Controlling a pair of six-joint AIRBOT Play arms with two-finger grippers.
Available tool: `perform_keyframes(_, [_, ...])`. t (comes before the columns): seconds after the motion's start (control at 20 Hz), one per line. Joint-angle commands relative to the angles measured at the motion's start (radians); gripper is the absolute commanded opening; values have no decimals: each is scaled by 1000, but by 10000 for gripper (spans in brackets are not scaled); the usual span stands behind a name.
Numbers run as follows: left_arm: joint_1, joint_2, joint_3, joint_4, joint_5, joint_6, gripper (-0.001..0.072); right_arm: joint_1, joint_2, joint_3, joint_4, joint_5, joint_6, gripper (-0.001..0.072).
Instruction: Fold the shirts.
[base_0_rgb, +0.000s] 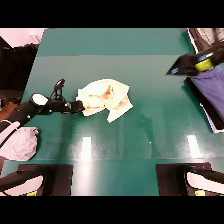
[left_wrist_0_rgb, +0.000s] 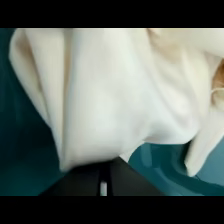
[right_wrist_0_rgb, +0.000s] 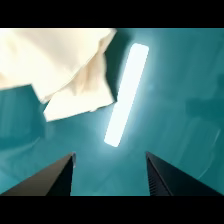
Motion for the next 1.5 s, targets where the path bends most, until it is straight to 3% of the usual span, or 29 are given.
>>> perform_keyframes(0.0, [0,0,122,105,-120,2,28,180,0,-190,24,-118,0,520])
perform_keyframes(0.3, [0,0,188,110,-174,2,28,469,-1,-449,26,-657,89,516])
perform_keyframes(0.45, [0,0,188,111,-180,2,28,513,-20,-486,24,-776,137,512])
perform_keyframes(0.75, [0,0,188,108,-192,2,29,547,-140,-423,21,-830,143,480])
perform_keyframes(0.9, [0,0,188,109,-208,2,28,540,-172,-409,13,-821,141,193])
perform_keyframes(0.95, [0,0,188,110,-211,2,28,537,-170,-409,13,-819,135,17])
perform_keyframes(1.15, [1,69,282,298,-240,-26,28,456,-40,-406,-58,-774,113,14])
perform_keyframes(1.35, [1,219,536,577,-330,-35,28,274,153,-272,-234,-551,113,13])
perform_keyframes(1.45, [0,286,657,617,-362,-32,28,165,229,-168,-259,-459,113,13])
